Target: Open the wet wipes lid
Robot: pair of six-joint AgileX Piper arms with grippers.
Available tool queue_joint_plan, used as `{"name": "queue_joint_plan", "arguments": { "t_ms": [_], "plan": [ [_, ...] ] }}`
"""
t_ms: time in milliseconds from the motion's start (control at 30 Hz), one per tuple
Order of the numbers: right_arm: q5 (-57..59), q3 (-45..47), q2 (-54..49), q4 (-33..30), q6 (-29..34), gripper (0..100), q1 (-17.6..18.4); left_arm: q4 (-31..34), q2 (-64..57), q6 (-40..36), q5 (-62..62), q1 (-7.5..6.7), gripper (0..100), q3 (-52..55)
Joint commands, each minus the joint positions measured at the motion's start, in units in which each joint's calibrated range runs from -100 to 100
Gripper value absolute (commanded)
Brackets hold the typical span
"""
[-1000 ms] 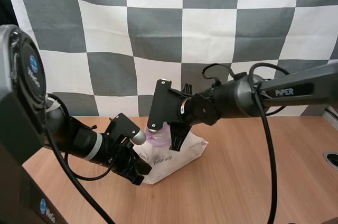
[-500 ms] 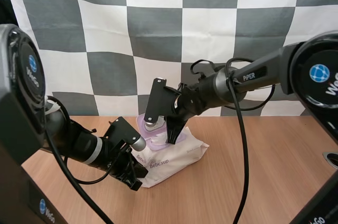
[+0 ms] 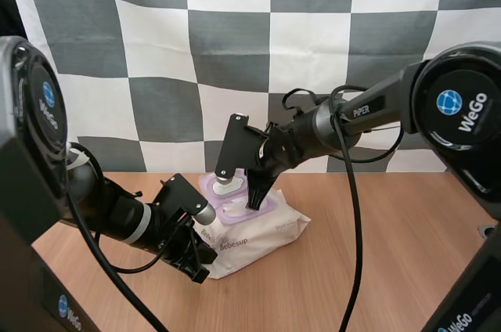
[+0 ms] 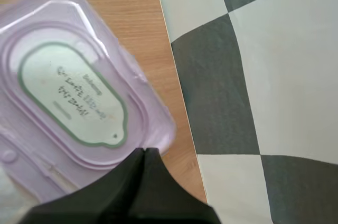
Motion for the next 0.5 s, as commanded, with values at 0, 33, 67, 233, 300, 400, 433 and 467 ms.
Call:
{"name": "queue_joint_plan", "arguments": {
  "t_ms": [0, 33, 67, 233, 300, 400, 433, 467],
  "plan": [
    [-1.08, 0.0, 1.0, 0.06, 0.0, 0, 0.06, 0.19, 0.01, -0.01, 0.14, -0.01, 0, 0.0],
    [-1.51, 0.0, 1.43, -0.04, 0.0, 0, 0.06, 0.19, 0.01, -0.01, 0.14, -0.01, 0, 0.0],
    [-1.53, 0.0, 1.69, -0.17, 0.0, 0, 0.06, 0.19, 0.01, -0.01, 0.14, -0.01, 0, 0.0],
    [-0.66, 0.0, 1.2, 0.07, 0.0, 0, 0.06, 0.18, 0.01, -0.01, -0.6, -0.01, 0, 0.0],
    [0.52, 0.0, 0.96, 0.07, 0.0, 0, 0.06, 0.18, 0.01, -0.01, -1.43, -0.01, 0, 0.0],
    [4.19, 0.0, -0.51, 0.29, 0.0, 0, 0.06, 0.18, -0.86, -0.01, -2.25, -0.01, 6, 0.0],
    [4.92, 0.0, -1.03, 0.87, 0.0, 0, 0.06, 0.18, -1.62, -0.01, -2.25, -0.01, 12, -0.12],
    [5.78, 0.0, -1.83, 1.49, 0.0, 0, 0.06, 0.18, -2.42, -0.21, -2.25, -0.01, 19, -0.12]
  ]
}}
